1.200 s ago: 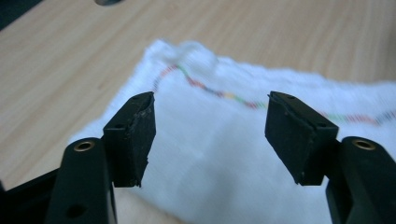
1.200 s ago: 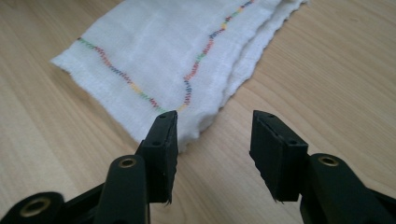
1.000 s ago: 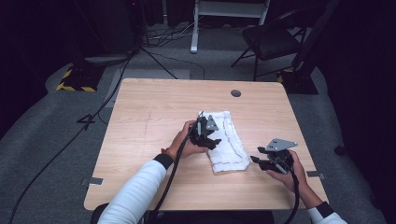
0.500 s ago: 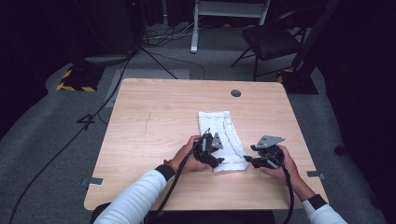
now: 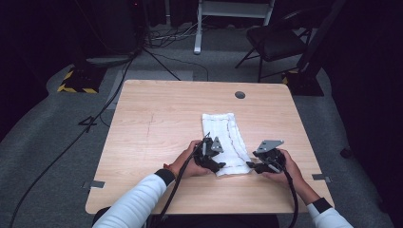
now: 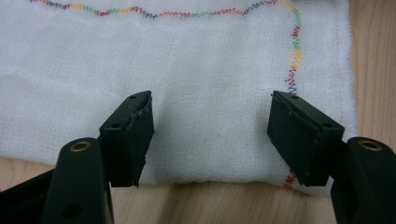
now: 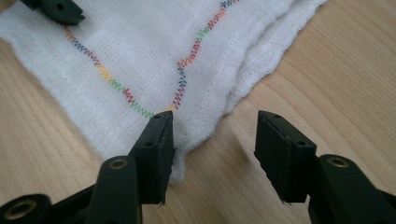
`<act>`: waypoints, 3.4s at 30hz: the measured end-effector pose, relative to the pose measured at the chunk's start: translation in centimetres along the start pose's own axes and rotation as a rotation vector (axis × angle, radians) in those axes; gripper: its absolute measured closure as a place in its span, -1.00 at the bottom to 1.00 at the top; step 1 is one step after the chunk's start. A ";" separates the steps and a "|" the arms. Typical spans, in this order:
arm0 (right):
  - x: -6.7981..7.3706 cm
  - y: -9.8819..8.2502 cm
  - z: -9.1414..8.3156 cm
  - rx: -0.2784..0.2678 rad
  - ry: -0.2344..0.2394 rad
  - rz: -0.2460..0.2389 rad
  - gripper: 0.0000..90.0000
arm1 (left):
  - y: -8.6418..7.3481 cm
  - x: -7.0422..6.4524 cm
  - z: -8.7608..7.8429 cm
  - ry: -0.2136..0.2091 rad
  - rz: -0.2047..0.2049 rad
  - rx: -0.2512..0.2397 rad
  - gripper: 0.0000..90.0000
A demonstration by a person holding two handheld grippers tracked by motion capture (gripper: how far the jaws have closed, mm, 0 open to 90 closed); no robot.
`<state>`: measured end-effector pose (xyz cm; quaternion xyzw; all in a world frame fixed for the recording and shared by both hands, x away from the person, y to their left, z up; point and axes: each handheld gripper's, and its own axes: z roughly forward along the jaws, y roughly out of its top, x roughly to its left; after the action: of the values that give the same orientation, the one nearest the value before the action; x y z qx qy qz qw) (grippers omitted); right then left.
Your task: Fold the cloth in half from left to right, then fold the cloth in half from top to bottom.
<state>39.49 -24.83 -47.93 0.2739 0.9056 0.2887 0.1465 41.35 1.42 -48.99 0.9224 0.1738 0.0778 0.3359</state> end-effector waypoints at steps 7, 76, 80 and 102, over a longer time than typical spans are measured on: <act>1.1 -0.3 -0.2 -0.001 0.047 0.014 0.09 | -0.8 -0.8 -0.6 0.020 -0.006 -0.007 -0.30; -4.0 8.2 2.4 -0.156 -0.045 0.040 -0.03 | -0.5 8.8 -3.6 0.263 -0.215 -0.081 -0.49; -4.9 9.2 4.1 -0.146 -0.037 0.065 -0.02 | -0.3 9.8 -2.6 0.273 -0.235 -0.063 -0.49; -7.2 9.3 9.3 -0.084 0.011 0.182 0.14 | -1.4 12.7 0.3 0.211 -0.355 -0.053 -0.45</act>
<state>53.09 -18.57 -48.93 0.3471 0.8648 0.3401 0.1261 52.82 6.96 -49.82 0.8550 0.3657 0.1180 0.3484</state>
